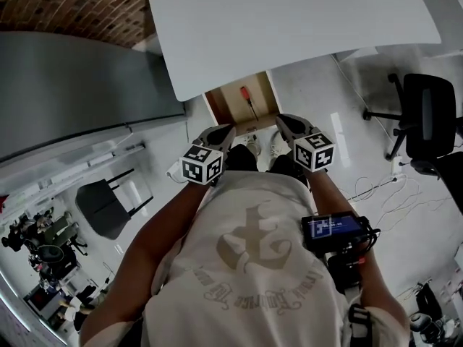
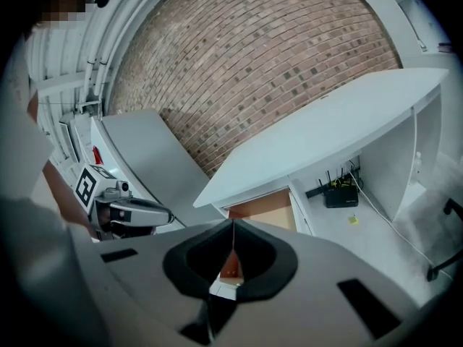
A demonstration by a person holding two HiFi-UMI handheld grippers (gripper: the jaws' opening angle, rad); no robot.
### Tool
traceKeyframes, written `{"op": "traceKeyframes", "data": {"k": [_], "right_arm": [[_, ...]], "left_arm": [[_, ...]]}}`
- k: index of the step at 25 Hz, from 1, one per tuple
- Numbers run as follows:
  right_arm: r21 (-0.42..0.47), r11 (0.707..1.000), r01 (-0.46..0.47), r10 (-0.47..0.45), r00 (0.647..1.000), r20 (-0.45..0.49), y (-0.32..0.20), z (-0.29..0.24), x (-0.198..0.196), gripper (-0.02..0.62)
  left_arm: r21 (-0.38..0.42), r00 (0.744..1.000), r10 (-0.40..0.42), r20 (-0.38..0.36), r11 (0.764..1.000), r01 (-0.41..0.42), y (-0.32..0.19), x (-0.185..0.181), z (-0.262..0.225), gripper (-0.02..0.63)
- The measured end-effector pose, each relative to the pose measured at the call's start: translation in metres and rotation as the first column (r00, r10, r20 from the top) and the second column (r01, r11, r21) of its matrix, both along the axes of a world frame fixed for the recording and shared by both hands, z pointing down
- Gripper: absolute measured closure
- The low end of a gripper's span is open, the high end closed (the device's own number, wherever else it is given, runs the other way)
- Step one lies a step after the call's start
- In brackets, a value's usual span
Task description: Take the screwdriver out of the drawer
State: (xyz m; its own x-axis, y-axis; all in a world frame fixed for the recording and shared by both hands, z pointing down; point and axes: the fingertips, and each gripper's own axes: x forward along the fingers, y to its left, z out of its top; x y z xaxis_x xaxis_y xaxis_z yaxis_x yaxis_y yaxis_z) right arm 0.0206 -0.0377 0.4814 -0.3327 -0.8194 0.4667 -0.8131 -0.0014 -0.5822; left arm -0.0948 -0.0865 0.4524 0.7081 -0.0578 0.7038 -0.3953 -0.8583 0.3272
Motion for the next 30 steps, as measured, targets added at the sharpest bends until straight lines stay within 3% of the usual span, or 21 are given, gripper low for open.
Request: {"op": "traceKeyframes", "data": {"k": [8,18,27,28,30], "right_arm": [[0.009,1.0,-0.03,0.03,1.0,0.0,-0.003,0.005,0.0,0.572],[-0.041,0.999,-0.015,0.015,1.0,0.0,0.001,0.027,-0.012,0.572],[-0.078,0.997,-0.018,0.018,1.0,0.004,0.011,0.056,-0.01,0.572],[-0.078,0.997,-0.019,0.02,1.0,0.007,0.012,0.058,-0.01,0.572],[-0.079,0.997,-0.022,0.022,1.0,0.01,0.013,0.062,-0.011,0.572]], "left_arm": [[-0.015,0.998,0.036,0.043,0.999,-0.036,-0.003,0.006,0.016,0.584],[-0.123,0.997,-0.031,0.073,0.992,0.04,-0.004,0.011,0.06,0.584],[-0.125,0.986,-0.085,0.145,0.987,0.103,-0.009,0.0,0.104,0.583],[-0.123,0.984,-0.092,0.152,0.986,0.111,-0.009,-0.002,0.108,0.565],[-0.119,0.982,-0.103,0.157,0.985,0.122,-0.011,-0.004,0.115,0.465]]}}
